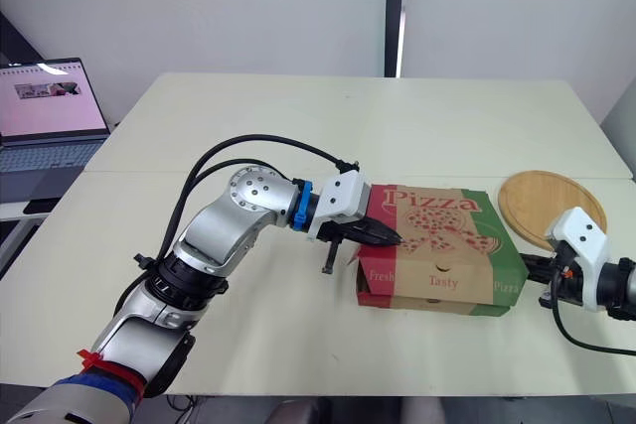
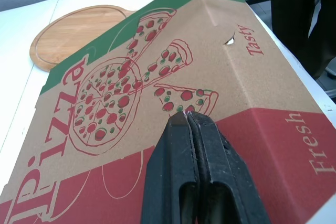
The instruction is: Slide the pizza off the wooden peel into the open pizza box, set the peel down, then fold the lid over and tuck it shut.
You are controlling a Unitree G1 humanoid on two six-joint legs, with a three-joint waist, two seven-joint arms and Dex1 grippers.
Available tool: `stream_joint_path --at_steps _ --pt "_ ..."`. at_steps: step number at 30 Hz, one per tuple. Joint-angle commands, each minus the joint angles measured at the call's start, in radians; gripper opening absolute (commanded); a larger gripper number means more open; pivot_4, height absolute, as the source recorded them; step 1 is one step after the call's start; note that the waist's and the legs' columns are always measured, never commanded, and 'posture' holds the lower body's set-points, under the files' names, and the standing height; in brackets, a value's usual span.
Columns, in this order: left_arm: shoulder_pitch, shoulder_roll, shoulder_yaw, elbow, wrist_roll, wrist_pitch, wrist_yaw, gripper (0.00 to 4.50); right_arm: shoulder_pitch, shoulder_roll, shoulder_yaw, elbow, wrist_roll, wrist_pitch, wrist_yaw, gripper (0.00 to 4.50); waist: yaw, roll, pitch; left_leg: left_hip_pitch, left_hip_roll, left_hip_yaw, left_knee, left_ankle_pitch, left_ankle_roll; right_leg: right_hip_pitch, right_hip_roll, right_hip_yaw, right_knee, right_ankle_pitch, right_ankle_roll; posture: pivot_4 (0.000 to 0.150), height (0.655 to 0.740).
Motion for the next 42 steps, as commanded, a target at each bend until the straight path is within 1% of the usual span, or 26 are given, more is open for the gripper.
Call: stream_joint_path --at_steps 1,5,8,13,18,20,22,25,26,28,29,30,31,33,36,37,42 --pt "0.000 -0.007 0.009 -0.031 -0.007 -0.009 0.001 0.02 -0.001 0.005 -0.008 -0.045 0.026 0.009 -0.014 0.00 0.000 0.000 0.000 0.000 0.000 0.000 0.000 0.000 0.000 0.000 0.000 0.000 0.000 0.000 0.000 0.150 0.7400" --pt "0.000 -0.013 -0.003 -0.022 -0.001 -0.015 -0.006 0.02 0.020 0.003 0.012 -0.053 -0.005 -0.023 -0.022 0.00 0.000 0.000 0.000 0.000 0.000 0.000 0.000 0.000 0.000 0.000 0.000 0.000 0.000 0.000 0.000 0.150 0.7400" --pt "0.001 -0.019 -0.024 -0.004 0.018 -0.032 -0.012 0.02 0.035 -0.007 -0.014 -0.035 -0.049 -0.060 -0.042 0.00 0.001 0.000 0.000 0.000 0.000 0.000 0.000 0.000 0.000 0.000 0.000 0.000 0.000 0.000 0.000 0.150 0.7400" --pt "0.003 -0.020 -0.049 0.022 0.047 -0.063 -0.016 0.02 0.094 -0.041 -0.103 -0.020 -0.053 -0.050 -0.006 0.00 0.002 0.000 0.000 0.000 0.000 0.000 0.000 0.000 0.000 0.000 0.000 0.000 0.000 0.000 0.000 0.150 0.7400" --pt "0.008 -0.025 -0.053 0.024 0.056 -0.071 -0.017 0.02 0.141 -0.066 -0.210 0.020 -0.097 -0.111 0.019 0.00 0.002 0.000 0.000 0.000 0.000 0.000 0.000 -0.001 0.001 0.000 0.000 0.000 0.000 -0.001 0.001 0.150 0.7400" --pt "0.009 -0.026 -0.050 0.026 0.057 -0.074 -0.017 0.02 0.152 -0.060 -0.246 0.014 -0.093 -0.124 0.027 0.00 0.002 0.000 0.000 0.000 0.000 0.000 0.000 -0.001 0.001 0.000 0.000 0.000 0.000 -0.002 0.004 0.150 0.7400" --pt "0.007 -0.026 -0.044 0.030 0.057 -0.077 -0.016 0.02 0.172 -0.048 -0.284 -0.024 -0.059 -0.090 0.043 0.00 0.002 0.000 0.000 0.000 0.000 0.000 0.000 -0.001 0.001 0.000 0.000 0.000 0.000 -0.002 0.004 0.150 0.7400" --pt "0.001 -0.024 -0.032 0.037 0.055 -0.082 -0.014 0.00 0.183 -0.035 -0.358 -0.105 0.073 0.052 0.060 0.58 0.002 0.000 0.000 0.000 0.000 0.000 0.000 -0.001 0.001 0.000 0.000 0.000 0.000 -0.002 0.004 0.150 0.7400" --pt "-0.001 -0.024 -0.029 0.039 0.054 -0.083 -0.014 0.00 0.184 -0.036 -0.378 -0.129 0.113 0.089 0.066 0.83 0.002 0.000 0.000 0.000 0.000 0.000 0.000 -0.001 0.001 0.000 0.000 0.000 0.000 -0.002 0.004 0.150 0.7400" --pt "-0.005 -0.023 -0.025 0.042 0.053 -0.085 -0.014 0.00 0.197 -0.043 -0.403 -0.174 0.153 0.126 0.080 1.59 0.003 0.000 0.000 0.000 0.000 0.000 0.000 -0.001 0.002 0.001 0.000 0.000 0.000 -0.002 0.003 0.150 0.7400" --pt "-0.006 -0.023 -0.023 0.043 0.052 -0.086 -0.014 0.00 0.209 -0.049 -0.408 -0.195 0.158 0.132 0.089 1.98 0.003 0.000 0.000 0.000 0.000 0.000 0.000 -0.001 0.002 0.001 0.000 0.000 0.000 -0.002 0.003 0.150 0.7400" --pt "-0.008 -0.024 -0.021 0.045 0.051 -0.087 -0.014 0.00 0.225 -0.056 -0.409 -0.222 0.158 0.133 0.102 2.23 0.004 0.000 0.000 0.000 0.000 0.000 0.000 -0.001 0.002 0.001 0.000 0.000 0.000 -0.002 0.004 0.150 0.7400" --pt "-0.011 -0.025 -0.019 0.048 0.049 -0.088 -0.014 0.00 0.246 -0.066 -0.404 -0.254 0.151 0.124 0.118 2.60 0.005 0.000 0.000 0.000 0.000 0.000 0.000 -0.001 0.003 0.001 0.000 -0.001 0.000 -0.003 0.004 0.150 0.7400" --pt "-0.013 -0.028 -0.018 0.050 0.048 -0.089 -0.014 0.00 0.272 -0.077 -0.381 -0.290 0.111 0.076 0.132 3.22 0.005 0.000 0.000 0.000 0.000 0.000 0.000 -0.001 0.003 0.001 0.000 0.000 0.000 -0.003 0.004 0.150 0.7400" --pt "-0.015 -0.033 -0.020 0.053 0.047 -0.091 -0.014 0.00 0.251 -0.080 -0.329 -0.309 0.072 0.020 0.101 4.32 0.004 0.000 0.000 0.000 0.000 0.000 0.000 -0.001 0.002 0.001 0.000 0.000 0.000 -0.003 0.005 0.150 0.7400" --pt "-0.015 -0.035 -0.020 0.053 0.046 -0.091 -0.014 0.00 0.243 -0.085 -0.310 -0.307 0.055 0.002 0.095 4.49 0.004 0.000 0.000 0.000 0.000 0.000 0.000 -0.001 0.002 0.001 0.000 0.000 0.000 -0.003 0.005 0.150 0.7400" --pt "-0.011 -0.039 -0.020 0.048 0.045 -0.088 -0.012 0.00 0.203 -0.097 -0.203 -0.258 -0.067 -0.122 0.061 4.49 0.005 0.000 0.000 0.000 0.000 0.000 0.001 -0.001 0.001 0.001 0.000 0.000 0.000 -0.003 0.005 0.150 0.7400"
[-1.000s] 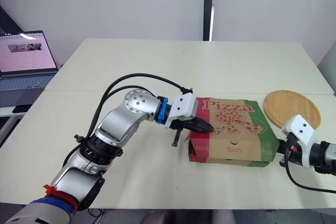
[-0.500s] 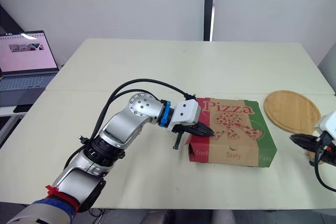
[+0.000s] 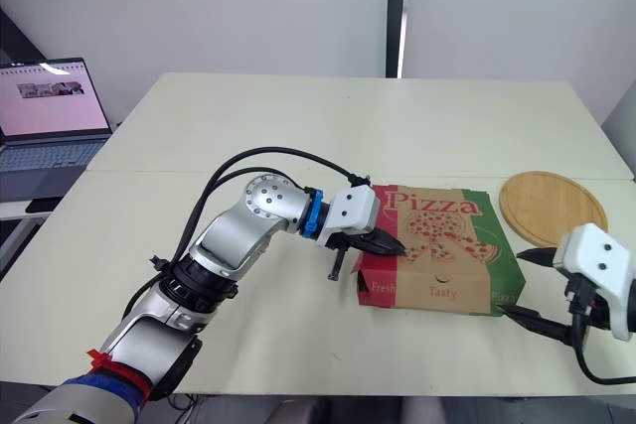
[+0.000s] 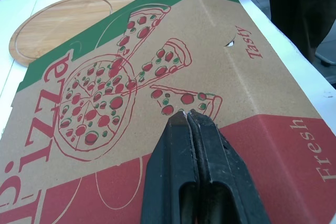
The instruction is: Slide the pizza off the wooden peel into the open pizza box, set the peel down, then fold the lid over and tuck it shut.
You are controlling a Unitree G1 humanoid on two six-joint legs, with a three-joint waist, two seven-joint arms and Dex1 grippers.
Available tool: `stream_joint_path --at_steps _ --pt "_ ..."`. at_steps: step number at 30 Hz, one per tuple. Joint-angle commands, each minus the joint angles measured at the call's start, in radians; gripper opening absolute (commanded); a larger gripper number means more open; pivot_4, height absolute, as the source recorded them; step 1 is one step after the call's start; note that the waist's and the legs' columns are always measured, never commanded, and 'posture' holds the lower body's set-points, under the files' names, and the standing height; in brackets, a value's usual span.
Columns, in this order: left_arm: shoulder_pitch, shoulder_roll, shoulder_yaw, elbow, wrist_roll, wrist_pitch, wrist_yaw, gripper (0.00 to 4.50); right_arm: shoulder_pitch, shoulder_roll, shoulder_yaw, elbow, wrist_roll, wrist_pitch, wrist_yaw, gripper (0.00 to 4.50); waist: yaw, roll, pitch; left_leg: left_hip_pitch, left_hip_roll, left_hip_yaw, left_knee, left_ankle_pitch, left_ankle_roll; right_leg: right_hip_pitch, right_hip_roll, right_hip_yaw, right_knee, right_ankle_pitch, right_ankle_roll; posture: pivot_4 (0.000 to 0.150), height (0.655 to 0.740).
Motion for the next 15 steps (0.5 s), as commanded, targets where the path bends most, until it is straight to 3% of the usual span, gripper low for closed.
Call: stream_joint_path --at_steps 1,15 --pt "-0.015 -0.007 0.028 -0.017 -0.008 -0.013 0.004 0.00 -0.036 -0.010 0.051 0.029 -0.079 -0.092 -0.033 4.49 0.000 0.000 0.000 0.000 0.000 0.000 0.000 0.000 0.000 0.000 0.000 0.000 0.000 0.000 0.000 0.150 0.7400" --pt "-0.013 0.000 0.018 -0.037 -0.015 -0.008 -0.017 0.00 -0.132 0.019 0.185 0.109 -0.197 -0.243 -0.076 4.49 -0.002 0.000 0.000 0.000 0.000 0.000 0.000 0.001 -0.002 0.000 0.000 0.000 0.000 0.002 -0.003 0.150 0.7400"
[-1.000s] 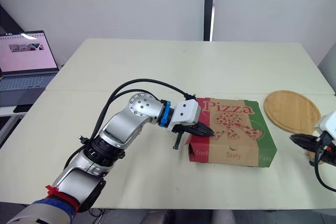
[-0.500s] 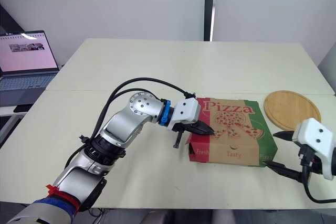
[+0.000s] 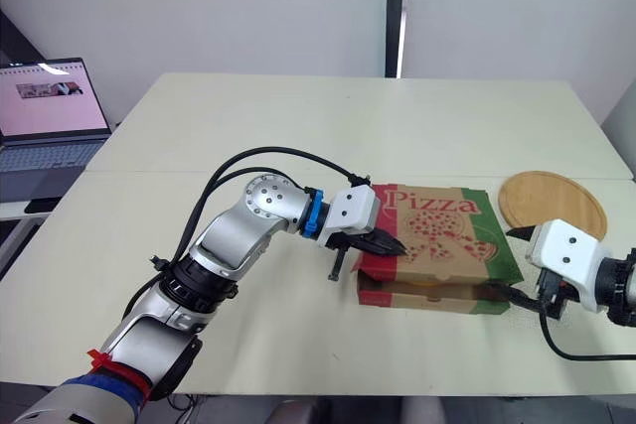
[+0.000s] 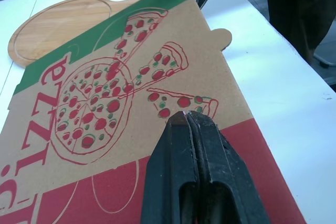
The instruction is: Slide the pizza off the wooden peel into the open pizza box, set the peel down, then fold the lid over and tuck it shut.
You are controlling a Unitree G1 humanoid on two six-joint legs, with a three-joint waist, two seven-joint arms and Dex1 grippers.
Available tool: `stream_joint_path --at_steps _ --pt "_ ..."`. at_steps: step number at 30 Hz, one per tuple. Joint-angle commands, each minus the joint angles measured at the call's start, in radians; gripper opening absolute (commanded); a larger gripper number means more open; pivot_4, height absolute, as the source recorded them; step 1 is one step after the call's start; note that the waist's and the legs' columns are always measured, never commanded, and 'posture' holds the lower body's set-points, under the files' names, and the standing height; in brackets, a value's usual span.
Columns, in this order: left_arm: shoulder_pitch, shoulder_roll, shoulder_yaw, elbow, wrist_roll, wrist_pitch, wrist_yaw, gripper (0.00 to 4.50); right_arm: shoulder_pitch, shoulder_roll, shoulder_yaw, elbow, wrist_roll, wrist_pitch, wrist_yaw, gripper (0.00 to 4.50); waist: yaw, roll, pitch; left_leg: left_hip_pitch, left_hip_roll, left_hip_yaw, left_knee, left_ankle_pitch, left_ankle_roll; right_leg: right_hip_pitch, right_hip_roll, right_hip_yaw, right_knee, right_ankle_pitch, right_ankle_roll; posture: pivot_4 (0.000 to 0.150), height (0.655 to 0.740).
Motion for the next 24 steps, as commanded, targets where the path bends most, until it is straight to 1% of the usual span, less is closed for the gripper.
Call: stream_joint_path --at_steps 1,5,10,16,18,21,24 --pt "-0.009 0.001 0.010 -0.041 -0.009 -0.008 -0.015 0.00 0.007 0.007 -0.014 -0.012 -0.010 -0.014 -0.009 4.49 0.000 0.000 0.000 0.000 0.000 0.000 0.000 0.000 0.000 0.000 0.000 0.000 0.000 0.000 0.000 0.150 0.7400" --pt "0.010 0.009 -0.017 -0.066 0.003 -0.003 -0.028 0.00 0.017 0.023 -0.009 -0.029 -0.006 0.009 -0.016 4.49 0.000 0.000 0.000 0.000 0.000 0.000 0.000 0.000 0.000 0.000 0.000 0.000 0.000 0.001 -0.001 0.150 0.7400" --pt "0.036 0.026 -0.053 -0.069 0.048 -0.024 -0.032 0.00 0.041 0.041 -0.003 -0.052 -0.010 0.025 -0.021 4.49 0.000 0.000 0.000 0.000 0.000 0.000 0.000 -0.001 0.001 0.000 0.000 0.000 0.000 0.001 -0.002 0.150 0.7400" --pt "0.046 0.028 -0.060 -0.063 0.069 -0.041 -0.030 0.00 0.057 0.051 -0.011 -0.073 0.000 0.057 -0.031 4.49 0.000 0.000 0.000 0.000 0.000 0.000 0.000 -0.001 0.001 0.000 0.000 0.000 0.000 0.001 -0.001 0.150 0.7400" --pt "0.046 0.027 -0.060 -0.063 0.071 -0.041 -0.029 0.00 0.058 0.058 -0.028 -0.081 0.023 0.089 -0.033 4.49 0.000 0.000 0.000 0.000 0.000 0.000 0.000 -0.001 0.001 0.000 0.000 0.000 0.000 0.001 -0.002 0.150 0.7400" --pt "0.043 0.024 -0.055 -0.055 0.075 -0.045 -0.024 0.00 0.034 0.073 -0.129 -0.075 0.141 0.231 -0.031 4.49 0.000 0.000 0.000 0.000 0.000 0.000 0.000 -0.001 0.002 0.000 0.000 0.000 0.000 0.001 -0.002 0.150 0.7400" --pt "0.042 0.022 -0.051 -0.052 0.076 -0.046 -0.022 0.00 0.049 0.069 -0.209 -0.046 0.194 0.308 -0.015 4.49 0.001 0.000 0.000 0.000 0.000 0.000 0.000 -0.001 0.002 0.000 0.000 0.000 0.000 0.001 -0.002 0.150 0.7400"
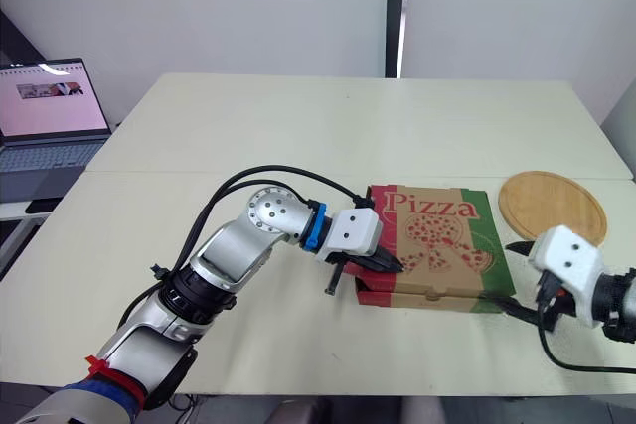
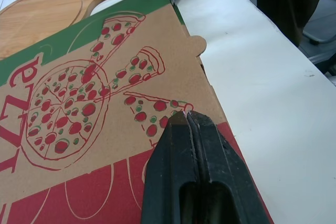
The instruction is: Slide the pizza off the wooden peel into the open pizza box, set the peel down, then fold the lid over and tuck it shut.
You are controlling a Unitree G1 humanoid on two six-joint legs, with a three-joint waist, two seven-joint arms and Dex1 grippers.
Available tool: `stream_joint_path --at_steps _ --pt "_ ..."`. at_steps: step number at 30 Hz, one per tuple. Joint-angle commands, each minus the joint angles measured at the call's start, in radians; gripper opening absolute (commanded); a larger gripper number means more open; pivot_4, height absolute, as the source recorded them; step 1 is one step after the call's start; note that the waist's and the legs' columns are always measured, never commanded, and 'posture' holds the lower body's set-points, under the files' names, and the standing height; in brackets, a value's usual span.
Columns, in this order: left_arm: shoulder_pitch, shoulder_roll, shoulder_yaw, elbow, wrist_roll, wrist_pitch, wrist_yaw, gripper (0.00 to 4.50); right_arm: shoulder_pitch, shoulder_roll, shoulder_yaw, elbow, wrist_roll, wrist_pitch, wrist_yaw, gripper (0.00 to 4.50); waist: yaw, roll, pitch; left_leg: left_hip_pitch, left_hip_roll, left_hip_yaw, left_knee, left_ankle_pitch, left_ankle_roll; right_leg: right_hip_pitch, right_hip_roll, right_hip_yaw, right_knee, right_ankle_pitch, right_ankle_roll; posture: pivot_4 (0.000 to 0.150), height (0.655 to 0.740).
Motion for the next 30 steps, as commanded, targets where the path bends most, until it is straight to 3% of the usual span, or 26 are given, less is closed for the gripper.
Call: stream_joint_path --at_steps 1,3,6,9,17,23,30 --pt "-0.001 0.001 -0.001 -0.001 0.011 -0.005 0.002 0.00 0.006 -0.007 -0.117 0.026 0.062 0.078 0.007 4.49 0.000 0.000 0.000 0.000 0.000 0.000 0.000 0.000 0.000 0.000 0.000 0.000 0.000 0.000 0.000 0.150 0.7400" --pt "-0.002 0.000 0.001 0.000 0.010 -0.006 0.003 0.00 0.003 -0.004 -0.126 0.056 0.052 0.069 -0.005 4.49 0.000 0.000 0.000 0.000 0.000 0.000 0.000 -0.001 0.001 0.000 0.000 0.000 0.000 0.000 0.000 0.150 0.7400" --pt "-0.004 -0.003 0.003 0.000 0.009 -0.004 0.005 0.00 -0.047 0.012 -0.096 0.044 0.084 0.073 -0.042 3.88 -0.002 0.000 0.000 0.000 0.000 0.001 0.000 -0.001 0.001 0.000 0.000 0.000 0.000 0.000 0.000 0.150 0.7400" --pt "-0.007 -0.005 0.007 0.006 0.007 -0.008 0.006 0.00 -0.091 0.013 -0.035 0.012 0.104 0.081 -0.062 2.88 -0.003 0.000 0.000 0.000 0.000 0.001 0.000 -0.001 0.001 0.000 0.000 0.000 0.002 -0.003 0.004 0.150 0.7400" --pt "-0.010 -0.024 0.069 -0.009 -0.043 0.007 0.031 0.00 -0.301 0.080 0.346 -0.008 0.030 0.013 -0.157 0.01 -0.002 0.000 0.000 0.000 0.000 -0.001 0.000 0.000 -0.001 0.000 0.000 -0.001 0.002 -0.003 0.005 0.150 0.7400" --pt "-0.008 0.032 0.189 -0.081 -0.154 0.116 0.024 0.00 -0.380 0.121 0.481 0.011 0.002 -0.017 -0.161 0.01 -0.003 0.000 0.000 0.000 0.000 -0.001 0.000 0.001 -0.002 -0.002 0.000 -0.001 0.002 -0.001 0.000 0.150 0.7400" --pt "0.044 0.287 0.225 0.018 -0.072 0.000 -0.057 0.00 -0.394 0.129 0.542 0.027 -0.030 -0.061 -0.154 0.01 -0.009 0.000 0.000 0.001 0.000 -0.002 0.000 0.000 -0.001 -0.003 0.001 -0.001 0.004 -0.001 -0.001 0.150 0.7400"
